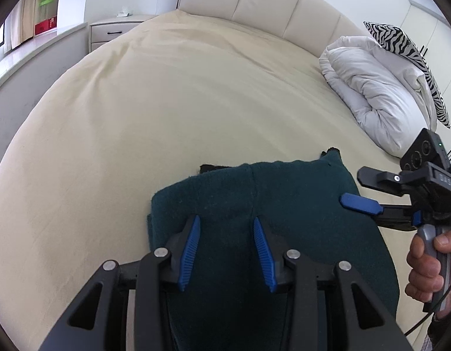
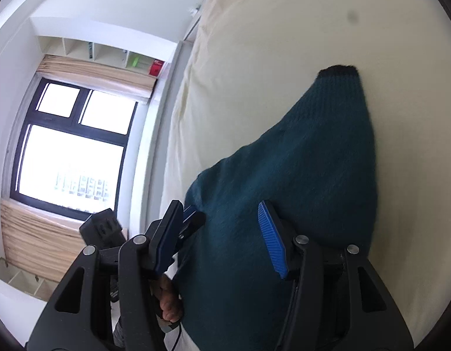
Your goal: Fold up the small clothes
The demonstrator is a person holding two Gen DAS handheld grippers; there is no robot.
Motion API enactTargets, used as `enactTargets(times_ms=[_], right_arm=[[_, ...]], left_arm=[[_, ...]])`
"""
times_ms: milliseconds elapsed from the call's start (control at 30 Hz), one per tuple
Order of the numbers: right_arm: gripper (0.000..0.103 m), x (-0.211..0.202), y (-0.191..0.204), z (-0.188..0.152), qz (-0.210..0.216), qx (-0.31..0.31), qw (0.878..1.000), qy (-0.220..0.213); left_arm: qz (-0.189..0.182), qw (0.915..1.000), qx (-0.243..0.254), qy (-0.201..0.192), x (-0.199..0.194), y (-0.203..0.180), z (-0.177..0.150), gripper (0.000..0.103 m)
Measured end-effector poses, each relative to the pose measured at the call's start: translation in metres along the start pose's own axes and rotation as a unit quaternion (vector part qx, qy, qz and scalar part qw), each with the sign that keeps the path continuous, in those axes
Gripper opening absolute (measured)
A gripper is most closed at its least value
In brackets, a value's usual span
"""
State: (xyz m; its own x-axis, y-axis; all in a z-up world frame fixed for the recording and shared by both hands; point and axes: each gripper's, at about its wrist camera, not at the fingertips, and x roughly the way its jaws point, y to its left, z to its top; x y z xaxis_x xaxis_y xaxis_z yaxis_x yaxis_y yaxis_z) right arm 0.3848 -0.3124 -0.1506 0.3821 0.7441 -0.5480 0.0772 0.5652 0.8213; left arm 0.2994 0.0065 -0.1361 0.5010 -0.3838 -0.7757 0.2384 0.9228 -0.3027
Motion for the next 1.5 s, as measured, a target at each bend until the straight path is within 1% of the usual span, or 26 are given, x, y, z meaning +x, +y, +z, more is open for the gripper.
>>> enactTargets(times_ms=[100, 233, 300, 367, 400, 500, 533, 600, 667, 700, 767, 800, 833, 900, 933, 1000, 1067, 1133, 1200, 1233, 1267, 1300, 1333, 1367, 1400, 1500], right_arm=[[0.051, 0.005, -0.021, 0.012, -0.001, 0.024, 1.000, 0.003], [0.049, -0.001, -0.033, 0.014, 0.012, 0.018, 1.000, -0.012], [0.049, -0.016, -0.040, 0.013, 0.009, 0.026, 0.999, -0.038], [0.052, -0.037, -0.049, 0.012, -0.024, 0.043, 0.996, -0.081], [0.052, -0.047, -0.053, 0.010, -0.027, 0.052, 0.994, -0.093], [0.054, -0.079, -0.049, -0.003, -0.006, 0.041, 0.993, -0.112], [0.054, -0.087, -0.044, -0.010, 0.011, 0.029, 0.994, -0.108], [0.054, -0.093, -0.028, -0.026, 0.054, 0.002, 0.995, -0.078], [0.054, -0.083, -0.003, -0.051, 0.093, -0.040, 0.994, -0.028], [0.054, -0.077, 0.005, -0.062, 0.102, -0.052, 0.993, -0.006], [0.054, -0.059, 0.018, -0.090, 0.124, -0.075, 0.988, 0.051], [0.054, -0.049, 0.022, -0.106, 0.125, -0.087, 0.986, 0.073], [0.054, -0.041, 0.021, -0.122, 0.113, -0.099, 0.984, 0.096], [0.052, -0.028, 0.011, -0.143, 0.080, -0.104, 0.984, 0.121], [0.052, -0.028, 0.002, -0.149, 0.068, -0.096, 0.985, 0.122], [0.052, -0.039, -0.018, -0.150, 0.085, -0.068, 0.988, 0.111], [0.052, -0.060, -0.033, -0.145, 0.090, -0.047, 0.991, 0.088], [0.052, -0.081, -0.041, -0.148, 0.083, -0.045, 0.994, 0.060], [0.057, -0.106, -0.047, -0.145, 0.058, -0.043, 0.997, 0.021], [0.070, -0.119, -0.051, -0.145, 0.054, -0.039, 0.998, 0.000], [0.086, -0.130, -0.055, -0.143, 0.051, -0.031, 0.998, -0.024], [0.094, -0.137, -0.062, -0.138, 0.045, -0.023, 0.998, -0.045], [0.097, -0.144, -0.066, -0.134, 0.033, -0.012, 0.998, -0.061], [0.097, -0.148, -0.069, -0.129, 0.033, -0.005, 0.997, -0.066], [0.097, -0.148, -0.070, -0.125, 0.041, 0.000, 0.997, -0.064], [0.097, -0.132, -0.065, -0.118, 0.053, 0.007, 0.998, -0.033]], left_arm=[[-0.002, 1.0000, 0.007, -0.001, 0.004, 0.001, 0.001, 0.042], [-0.039, 0.9989, -0.028, 0.002, 0.006, 0.018, 0.008, 0.042], [-0.049, 0.9981, -0.036, 0.002, 0.003, 0.021, 0.008, 0.041], [-0.060, 0.9968, -0.052, 0.001, -0.001, 0.026, 0.009, 0.039], [-0.066, 0.9958, -0.064, -0.002, -0.006, 0.030, 0.008, 0.037], [-0.068, 0.9941, -0.084, -0.014, -0.027, 0.036, 0.004, 0.037], [-0.072, 0.9938, -0.082, -0.019, -0.036, 0.035, 0.002, 0.039], [-0.090, 0.9927, -0.078, -0.015, -0.048, 0.029, -0.006, 0.039], [-0.114, 0.9919, -0.056, -0.006, -0.056, 0.016, -0.017, 0.045], [-0.118, 0.9922, -0.042, 0.002, -0.057, 0.009, -0.024, 0.048], [-0.114, 0.9929, -0.027, 0.023, -0.050, 0.003, -0.036, 0.048], [-0.108, 0.9934, -0.025, 0.031, -0.044, 0.005, -0.041, 0.048], [-0.112, 0.9928, -0.029, 0.031, -0.041, 0.009, -0.045, 0.048], [-0.137, 0.9890, -0.049, 0.028, -0.041, 0.021, -0.051, 0.047], [-0.143, 0.9878, -0.056, 0.027, -0.043, 0.026, -0.053, 0.047], [-0.138, 0.9890, -0.046, 0.027, -0.051, 0.028, -0.057, 0.047], [-0.133, 0.9900, -0.040, 0.025, -0.061, 0.032, -0.063, 0.047], [-0.119, 0.9917, -0.048, 0.012, -0.077, 0.041, -0.068, 0.052], [-0.117, 0.9904, -0.073, -0.003, -0.088, 0.057, -0.070, 0.064], [-0.118, 0.9892, -0.087, -0.004, -0.090, 0.065, -0.071, 0.065], [-0.121, 0.9878, -0.098, 0.001, -0.088, 0.072, -0.070, 0.065], [-0.128, 0.9853, -0.113, 0.011, -0.085, 0.078, -0.071, 0.065], [-0.141, 0.9814, -0.128, 0.023, -0.079, 0.082, -0.071, 0.065], [-0.158, 0.9768, -0.141, 0.035, -0.074, 0.084, -0.073, 0.065], [-0.178, 0.9705, -0.156, 0.044, -0.069, 0.088, -0.074, 0.065], [-0.206, 0.9582, -0.192, 0.049, -0.059, 0.098, -0.073, 0.067]])
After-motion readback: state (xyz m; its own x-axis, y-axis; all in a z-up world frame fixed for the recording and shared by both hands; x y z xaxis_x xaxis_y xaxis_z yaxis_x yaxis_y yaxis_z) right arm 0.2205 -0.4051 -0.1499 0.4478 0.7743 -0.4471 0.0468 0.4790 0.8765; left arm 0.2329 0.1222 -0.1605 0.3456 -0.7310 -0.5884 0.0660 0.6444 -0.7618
